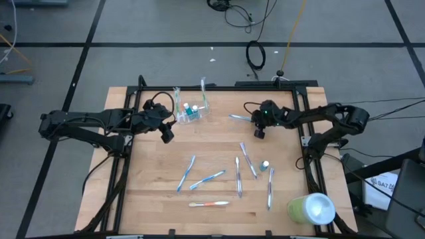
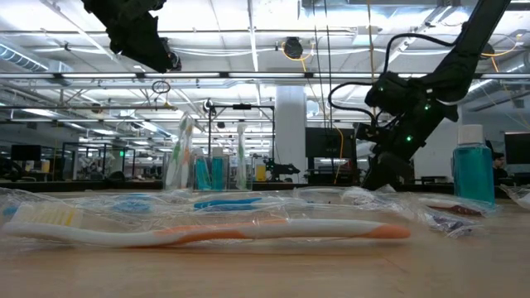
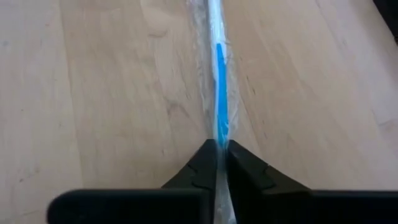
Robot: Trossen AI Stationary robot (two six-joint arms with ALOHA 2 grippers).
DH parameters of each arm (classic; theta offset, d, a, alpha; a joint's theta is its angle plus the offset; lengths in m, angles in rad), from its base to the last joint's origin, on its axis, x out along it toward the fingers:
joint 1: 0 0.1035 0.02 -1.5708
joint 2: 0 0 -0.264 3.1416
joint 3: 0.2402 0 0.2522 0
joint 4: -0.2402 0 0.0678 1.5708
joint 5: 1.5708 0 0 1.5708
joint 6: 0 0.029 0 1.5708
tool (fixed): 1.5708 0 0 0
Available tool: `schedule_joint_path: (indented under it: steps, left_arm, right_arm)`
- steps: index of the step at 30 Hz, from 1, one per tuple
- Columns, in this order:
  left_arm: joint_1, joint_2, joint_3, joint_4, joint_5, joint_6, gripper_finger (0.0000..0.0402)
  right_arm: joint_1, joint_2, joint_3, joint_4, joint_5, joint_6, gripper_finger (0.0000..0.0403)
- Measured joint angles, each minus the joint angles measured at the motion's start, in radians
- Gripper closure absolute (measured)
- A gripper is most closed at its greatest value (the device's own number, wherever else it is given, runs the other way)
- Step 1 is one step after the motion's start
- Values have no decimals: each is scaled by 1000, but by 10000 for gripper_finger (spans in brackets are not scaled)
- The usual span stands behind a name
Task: Pick & Place toothbrushing station
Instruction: Put the top right blue toothbrush into the transparent organizer
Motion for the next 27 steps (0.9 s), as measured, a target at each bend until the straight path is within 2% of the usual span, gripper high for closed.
schedule_joint_path:
  steps: [8, 17, 23, 27]
  left_arm:
    - [0, 0, 0, 3, 1, -35, 206]
    - [10, 0, 0, 17, 81, -61, 206]
    - [17, 0, 0, 61, 104, -201, 206]
    - [20, 0, 0, 64, 219, -211, 206]
  right_arm:
    - [118, -96, -3, 42, 0, 4, 389]
    - [434, -212, 32, 48, 205, -120, 390]
    - [631, -192, 157, 50, 336, -331, 390]
    - [718, -144, 247, 49, 403, -509, 390]
